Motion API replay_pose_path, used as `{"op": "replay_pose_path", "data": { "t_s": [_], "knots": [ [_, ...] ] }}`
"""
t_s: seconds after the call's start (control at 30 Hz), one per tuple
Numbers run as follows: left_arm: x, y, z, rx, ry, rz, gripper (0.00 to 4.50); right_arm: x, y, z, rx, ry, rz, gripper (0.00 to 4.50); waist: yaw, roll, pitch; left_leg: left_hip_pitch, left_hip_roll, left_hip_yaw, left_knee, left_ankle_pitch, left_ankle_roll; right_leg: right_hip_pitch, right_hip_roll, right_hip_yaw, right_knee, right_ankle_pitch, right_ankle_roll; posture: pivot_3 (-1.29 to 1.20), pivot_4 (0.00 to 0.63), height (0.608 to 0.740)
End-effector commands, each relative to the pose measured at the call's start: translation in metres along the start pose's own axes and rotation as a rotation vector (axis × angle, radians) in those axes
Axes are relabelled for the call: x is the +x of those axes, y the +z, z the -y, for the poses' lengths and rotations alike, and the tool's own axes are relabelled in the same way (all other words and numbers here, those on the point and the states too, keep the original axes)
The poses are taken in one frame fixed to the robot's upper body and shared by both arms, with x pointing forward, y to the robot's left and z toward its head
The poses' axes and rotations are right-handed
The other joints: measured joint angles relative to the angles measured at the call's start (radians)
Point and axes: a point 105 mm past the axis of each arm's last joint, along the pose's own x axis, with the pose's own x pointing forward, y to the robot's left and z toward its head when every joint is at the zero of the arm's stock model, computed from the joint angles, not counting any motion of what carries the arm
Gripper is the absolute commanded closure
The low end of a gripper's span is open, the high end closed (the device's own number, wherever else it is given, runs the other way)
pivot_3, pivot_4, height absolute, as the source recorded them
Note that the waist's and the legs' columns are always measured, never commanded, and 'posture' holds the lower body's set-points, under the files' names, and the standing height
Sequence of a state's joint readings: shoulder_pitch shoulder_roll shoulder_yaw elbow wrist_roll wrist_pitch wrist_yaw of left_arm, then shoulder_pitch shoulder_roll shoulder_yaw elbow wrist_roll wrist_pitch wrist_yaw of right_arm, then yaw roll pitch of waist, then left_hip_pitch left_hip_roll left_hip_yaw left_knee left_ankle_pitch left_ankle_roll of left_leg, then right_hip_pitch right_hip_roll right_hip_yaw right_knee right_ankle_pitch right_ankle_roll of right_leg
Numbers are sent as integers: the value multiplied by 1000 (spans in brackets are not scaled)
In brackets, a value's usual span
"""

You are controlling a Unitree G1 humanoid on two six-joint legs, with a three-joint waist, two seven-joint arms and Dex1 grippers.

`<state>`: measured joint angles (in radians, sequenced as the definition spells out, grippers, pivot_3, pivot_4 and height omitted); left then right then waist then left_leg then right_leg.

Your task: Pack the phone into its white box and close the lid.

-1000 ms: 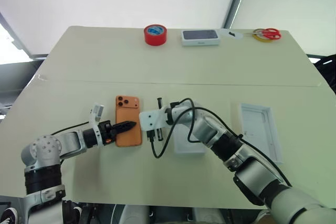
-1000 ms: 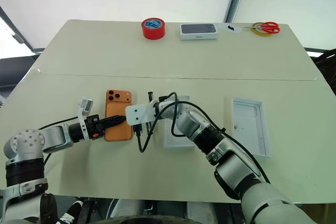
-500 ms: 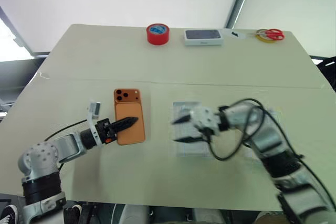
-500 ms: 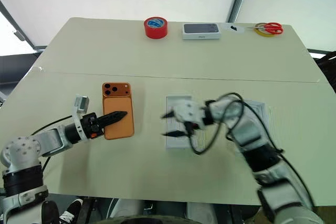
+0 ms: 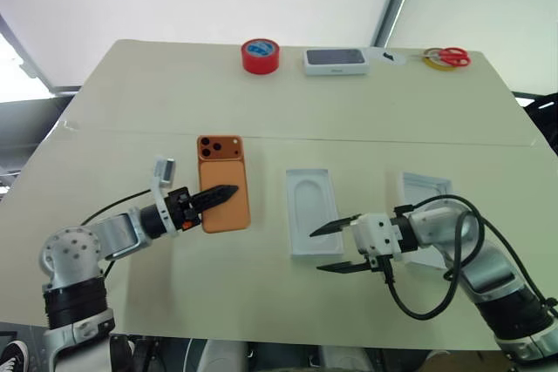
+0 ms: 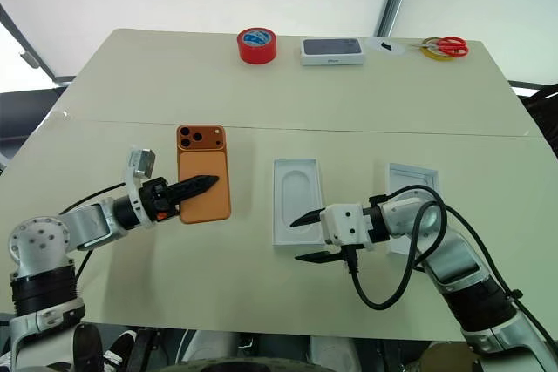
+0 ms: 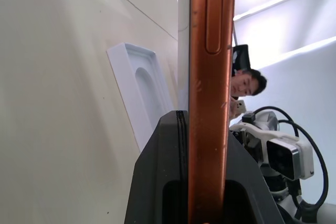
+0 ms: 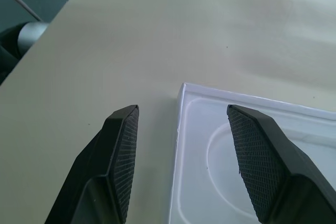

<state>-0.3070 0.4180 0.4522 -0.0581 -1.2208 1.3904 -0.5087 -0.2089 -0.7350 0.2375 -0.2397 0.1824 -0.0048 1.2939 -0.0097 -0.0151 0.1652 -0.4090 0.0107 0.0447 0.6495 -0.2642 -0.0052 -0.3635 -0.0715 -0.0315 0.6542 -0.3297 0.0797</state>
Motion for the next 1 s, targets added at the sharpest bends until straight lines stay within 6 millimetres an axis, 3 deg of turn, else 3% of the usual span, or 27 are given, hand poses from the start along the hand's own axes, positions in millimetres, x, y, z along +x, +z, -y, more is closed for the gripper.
{"op": "replay_pose_path", "data": {
  "t_s": [0.03, 0.43, 0.53, 0.6, 0.77, 0.9, 1.0],
  "knots": [
    [2, 8, 15, 38, -57, 10, 4500, 1, -7, 1, -64, -1, -55, 2539, -1, 0, 0, 0, 0, 0, 0, 0, 0, 0, 0, 0, 0, 0, 0, 0, 150, 740],
    [0, 6, 12, 41, -29, 9, 4500, 4, -9, -2, -64, 10, -68, 2539, -1, 0, 0, 0, 0, 0, 1, 2, -2, 1, 0, 0, 0, 0, 0, 0, 150, 740],
    [0, 4, 9, 42, -14, 12, 4500, 6, -12, 1, -63, 1, -90, 3487, -2, 0, 0, 0, 0, 0, 1, 2, -2, 1, 0, 0, 0, 0, 0, 0, 150, 740],
    [1, 5, 8, 45, -7, 16, 4500, 6, -15, 2, -64, -4, -105, 4478, -1, 0, 0, 0, 0, 0, 1, 2, -3, 1, 0, 0, 0, 0, 0, 0, 150, 740],
    [5, 11, 11, 48, -23, 43, 4500, 8, -8, 10, -29, -48, -55, 4478, -1, 0, 0, 0, 0, 0, 1, 2, -3, 1, 0, -1, 0, 0, 0, 0, 150, 740],
    [14, 20, 11, 82, -6, 57, 4500, 15, 2, 28, -24, -125, -20, 4478, -1, 0, 0, 0, 0, 0, 1, 2, -3, 1, 0, -1, 0, 0, 0, 0, 150, 740],
    [24, 29, 13, 88, -17, 78, 4500, 20, -2, 41, -32, -170, -52, 4478, -1, 0, 0, 0, 0, 0, 1, 2, -3, 1, 1, -1, 0, 0, 0, 0, 150, 740]
  ]
}}
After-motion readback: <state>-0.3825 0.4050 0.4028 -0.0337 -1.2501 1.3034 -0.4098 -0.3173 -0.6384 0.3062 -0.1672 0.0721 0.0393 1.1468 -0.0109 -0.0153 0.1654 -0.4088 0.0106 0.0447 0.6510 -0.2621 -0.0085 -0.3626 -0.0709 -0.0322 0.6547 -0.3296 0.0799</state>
